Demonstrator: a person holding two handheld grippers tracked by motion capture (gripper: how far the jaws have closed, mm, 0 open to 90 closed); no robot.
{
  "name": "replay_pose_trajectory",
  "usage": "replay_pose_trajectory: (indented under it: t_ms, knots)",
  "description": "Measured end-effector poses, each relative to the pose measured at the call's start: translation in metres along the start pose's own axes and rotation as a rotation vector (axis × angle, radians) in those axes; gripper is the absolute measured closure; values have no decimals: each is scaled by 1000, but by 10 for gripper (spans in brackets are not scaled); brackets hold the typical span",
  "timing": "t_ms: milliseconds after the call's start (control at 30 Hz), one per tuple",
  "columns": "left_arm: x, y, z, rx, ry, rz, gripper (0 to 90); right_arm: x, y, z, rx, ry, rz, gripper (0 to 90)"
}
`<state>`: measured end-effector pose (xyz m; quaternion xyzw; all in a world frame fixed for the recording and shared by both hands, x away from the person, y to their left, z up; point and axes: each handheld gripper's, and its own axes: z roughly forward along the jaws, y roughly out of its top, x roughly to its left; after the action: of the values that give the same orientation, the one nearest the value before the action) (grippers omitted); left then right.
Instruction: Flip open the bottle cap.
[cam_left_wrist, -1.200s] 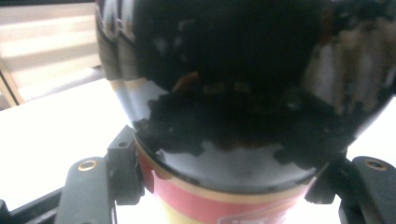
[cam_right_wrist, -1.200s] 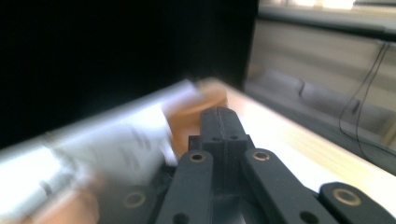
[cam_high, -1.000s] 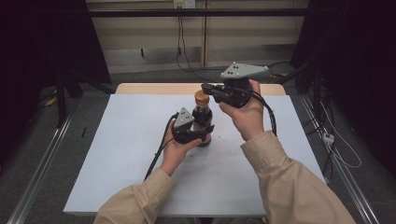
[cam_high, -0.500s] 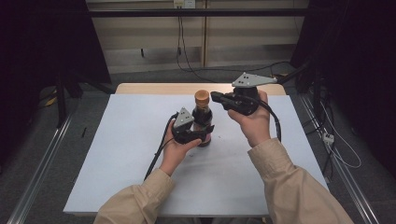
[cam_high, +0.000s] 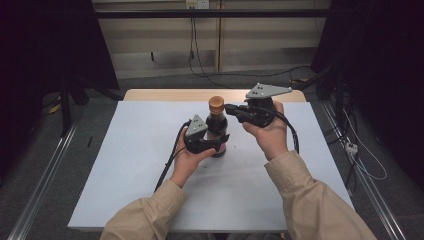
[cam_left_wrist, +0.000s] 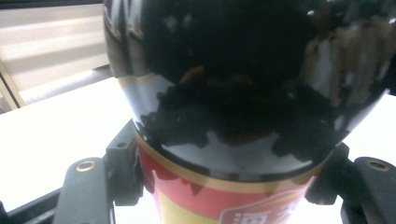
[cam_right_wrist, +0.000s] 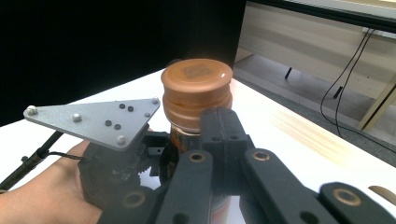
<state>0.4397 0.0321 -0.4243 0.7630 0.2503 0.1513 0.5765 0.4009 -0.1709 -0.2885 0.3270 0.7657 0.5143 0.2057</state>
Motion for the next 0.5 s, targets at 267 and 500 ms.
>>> replay_pose_trajectory:
  t_ms: [267,500]
  knots:
    - [0,0,0,1,2,1,308,1,3,-1,12,14,5,900]
    - [0,0,0,-2,0,-7,309,1,7,-1,13,23,4,900]
